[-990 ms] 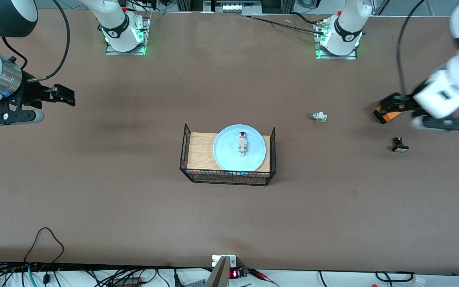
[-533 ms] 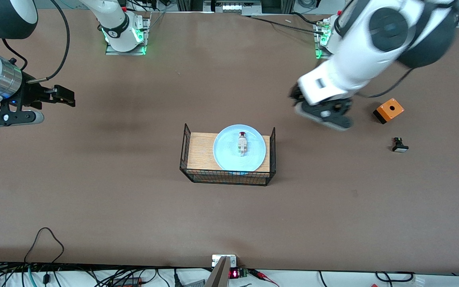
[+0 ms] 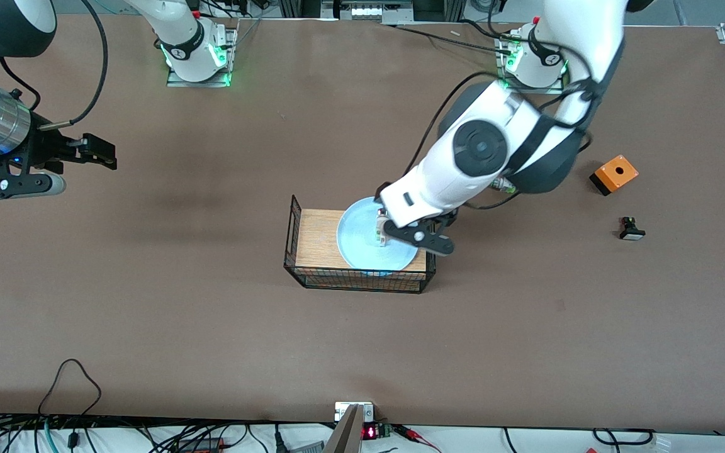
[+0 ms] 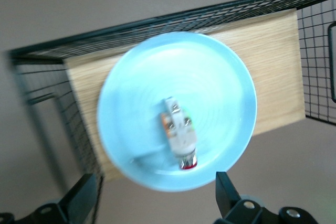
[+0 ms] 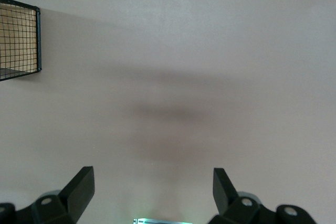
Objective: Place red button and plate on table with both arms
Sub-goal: 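Lower the left gripper and grasp the red button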
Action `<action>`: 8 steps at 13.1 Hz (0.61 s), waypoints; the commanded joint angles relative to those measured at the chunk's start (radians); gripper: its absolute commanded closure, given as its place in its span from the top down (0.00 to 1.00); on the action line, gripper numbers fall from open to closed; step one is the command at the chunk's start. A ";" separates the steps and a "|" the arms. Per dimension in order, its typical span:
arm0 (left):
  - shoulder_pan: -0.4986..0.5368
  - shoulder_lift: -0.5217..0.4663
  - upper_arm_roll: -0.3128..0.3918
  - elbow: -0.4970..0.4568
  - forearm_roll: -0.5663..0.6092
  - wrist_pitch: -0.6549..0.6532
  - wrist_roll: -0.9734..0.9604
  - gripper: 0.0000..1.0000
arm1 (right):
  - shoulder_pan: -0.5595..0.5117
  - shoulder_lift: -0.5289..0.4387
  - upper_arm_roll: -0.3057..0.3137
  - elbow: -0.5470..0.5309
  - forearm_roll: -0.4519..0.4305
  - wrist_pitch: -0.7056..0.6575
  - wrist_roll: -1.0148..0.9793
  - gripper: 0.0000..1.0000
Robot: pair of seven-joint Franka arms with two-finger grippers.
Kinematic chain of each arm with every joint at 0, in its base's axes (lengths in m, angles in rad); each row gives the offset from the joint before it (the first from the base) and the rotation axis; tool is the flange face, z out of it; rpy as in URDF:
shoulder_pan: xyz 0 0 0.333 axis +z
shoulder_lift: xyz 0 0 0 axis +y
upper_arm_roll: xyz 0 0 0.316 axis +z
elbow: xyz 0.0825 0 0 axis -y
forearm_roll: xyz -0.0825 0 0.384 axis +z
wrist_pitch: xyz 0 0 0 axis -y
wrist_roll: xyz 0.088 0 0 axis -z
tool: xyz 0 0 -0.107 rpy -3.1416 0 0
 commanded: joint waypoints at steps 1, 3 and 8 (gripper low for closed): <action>-0.036 0.060 0.016 0.053 0.035 0.029 -0.061 1.00 | -0.012 0.016 -0.006 0.028 0.001 -0.022 -0.008 1.00; -0.057 0.076 0.017 0.047 0.045 0.053 -0.107 1.00 | -0.030 0.018 -0.008 0.026 -0.001 -0.077 -0.008 1.00; -0.086 0.108 0.016 0.034 0.134 0.079 -0.151 0.98 | -0.061 0.027 -0.007 0.029 0.002 -0.074 -0.013 1.00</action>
